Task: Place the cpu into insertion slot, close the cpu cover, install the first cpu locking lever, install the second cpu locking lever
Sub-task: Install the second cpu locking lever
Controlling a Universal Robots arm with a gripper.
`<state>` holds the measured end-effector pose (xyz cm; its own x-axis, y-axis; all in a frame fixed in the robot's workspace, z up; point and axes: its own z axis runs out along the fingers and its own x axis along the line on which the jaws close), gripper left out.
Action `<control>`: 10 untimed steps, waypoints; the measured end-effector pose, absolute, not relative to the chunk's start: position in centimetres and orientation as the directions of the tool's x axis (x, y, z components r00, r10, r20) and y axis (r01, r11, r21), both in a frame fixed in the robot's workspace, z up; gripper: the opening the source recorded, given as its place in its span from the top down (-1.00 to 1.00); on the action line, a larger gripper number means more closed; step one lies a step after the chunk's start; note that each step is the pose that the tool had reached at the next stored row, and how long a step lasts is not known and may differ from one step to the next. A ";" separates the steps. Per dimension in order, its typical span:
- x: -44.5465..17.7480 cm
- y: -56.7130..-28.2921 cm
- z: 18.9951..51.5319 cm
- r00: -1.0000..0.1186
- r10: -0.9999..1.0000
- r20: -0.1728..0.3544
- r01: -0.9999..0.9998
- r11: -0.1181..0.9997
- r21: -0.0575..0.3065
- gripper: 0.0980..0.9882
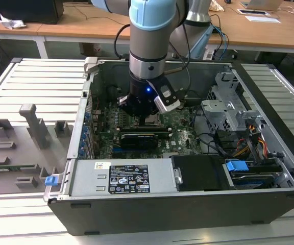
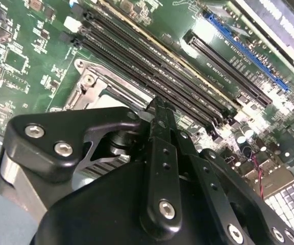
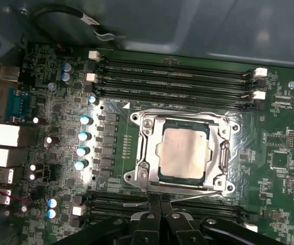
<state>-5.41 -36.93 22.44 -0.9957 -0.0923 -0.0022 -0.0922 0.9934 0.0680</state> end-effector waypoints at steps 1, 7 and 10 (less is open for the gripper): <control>-5.5 -37.1 22.4 -0.996 -0.092 -0.003 -0.092 0.993 0.076 0.98; -6.2 -37.8 22.3 -0.996 -0.092 -0.006 -0.092 0.989 0.114 0.98; -6.3 -37.8 21.9 -0.996 -0.092 -0.007 -0.092 0.989 0.120 0.98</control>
<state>-6.29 -37.83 21.85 -0.9957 -0.0919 -0.0070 -0.0921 0.9885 0.1197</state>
